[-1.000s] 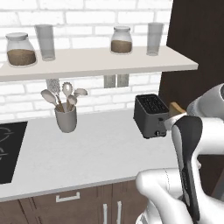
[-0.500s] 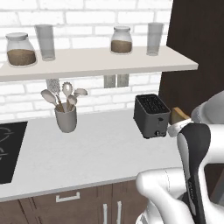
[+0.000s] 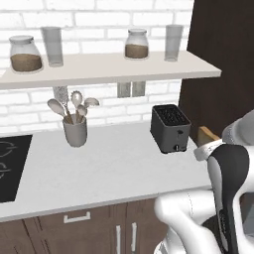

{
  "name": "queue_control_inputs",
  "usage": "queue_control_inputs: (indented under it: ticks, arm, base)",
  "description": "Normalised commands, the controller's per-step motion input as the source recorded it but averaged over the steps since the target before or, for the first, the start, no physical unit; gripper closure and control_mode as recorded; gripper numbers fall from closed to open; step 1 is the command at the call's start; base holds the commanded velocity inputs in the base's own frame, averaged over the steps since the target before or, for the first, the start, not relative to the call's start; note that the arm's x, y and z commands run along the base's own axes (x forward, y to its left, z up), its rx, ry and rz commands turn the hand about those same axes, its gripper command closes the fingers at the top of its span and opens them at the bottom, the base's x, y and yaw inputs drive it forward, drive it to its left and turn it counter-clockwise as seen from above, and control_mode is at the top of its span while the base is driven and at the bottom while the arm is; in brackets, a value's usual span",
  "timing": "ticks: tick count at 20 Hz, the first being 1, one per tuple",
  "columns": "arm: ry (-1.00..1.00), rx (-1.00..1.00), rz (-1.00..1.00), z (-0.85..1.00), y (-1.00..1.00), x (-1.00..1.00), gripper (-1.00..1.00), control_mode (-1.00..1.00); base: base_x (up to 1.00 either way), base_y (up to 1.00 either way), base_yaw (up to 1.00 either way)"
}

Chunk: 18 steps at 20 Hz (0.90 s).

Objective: Start the toaster. Once the lever pops up, take the bread to the plate on the dining counter.

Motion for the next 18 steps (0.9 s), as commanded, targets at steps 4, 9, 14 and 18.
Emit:
queue_control_inputs:
  ticks: [4, 9, 14, 18]
  arm:
    - [0.0, 0.0, 0.0, 0.0, 0.0, 0.0, 1.0, 1.0]
    - [0.0, 0.0, 0.0, 0.0, 0.0, 0.0, 1.0, 1.0]
    - [0.0, 0.0, 0.0, 0.0, 0.0, 0.0, 1.0, 1.0]
    - [0.0, 0.0, 0.0, 0.0, 0.0, 0.0, 1.0, 1.0]
  base:
    - [-1.0, 0.0, 0.27]
    - [-1.0, 0.0, 0.59]
    - [-0.78, 0.0, 0.91]
    - [-0.26, 0.0, 1.0]
